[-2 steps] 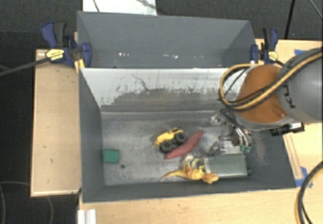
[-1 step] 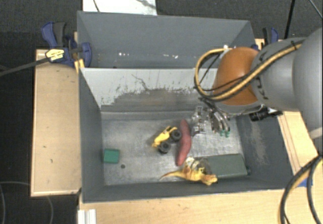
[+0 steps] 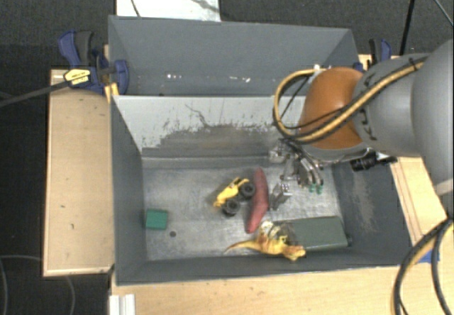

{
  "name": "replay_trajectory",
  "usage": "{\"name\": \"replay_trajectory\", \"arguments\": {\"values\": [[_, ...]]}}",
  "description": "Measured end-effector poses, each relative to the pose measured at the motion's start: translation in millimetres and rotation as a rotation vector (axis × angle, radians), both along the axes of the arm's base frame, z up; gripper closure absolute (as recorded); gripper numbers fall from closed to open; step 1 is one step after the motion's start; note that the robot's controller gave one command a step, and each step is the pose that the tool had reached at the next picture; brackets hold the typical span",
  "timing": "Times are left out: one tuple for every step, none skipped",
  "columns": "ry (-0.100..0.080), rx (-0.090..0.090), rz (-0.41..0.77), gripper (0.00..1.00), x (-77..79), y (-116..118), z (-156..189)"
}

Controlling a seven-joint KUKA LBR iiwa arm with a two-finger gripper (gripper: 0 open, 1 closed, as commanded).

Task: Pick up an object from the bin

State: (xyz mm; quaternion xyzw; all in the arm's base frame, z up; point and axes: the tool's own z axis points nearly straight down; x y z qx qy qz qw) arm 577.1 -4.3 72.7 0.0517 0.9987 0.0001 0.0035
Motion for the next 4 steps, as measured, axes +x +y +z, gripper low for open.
{"name": "replay_trajectory", "arguments": {"values": [[0.000, 0.000, 0.000, 0.00, 0.0, 0, 0], [0.005, -0.001, 0.035, 0.00, 2.3, 2, 4], [0.004, -0.001, 0.085, 0.00, 1.7, 54, 2], [-0.001, 0.006, -0.084, 1.00, -2.0, 98, 2]]}}
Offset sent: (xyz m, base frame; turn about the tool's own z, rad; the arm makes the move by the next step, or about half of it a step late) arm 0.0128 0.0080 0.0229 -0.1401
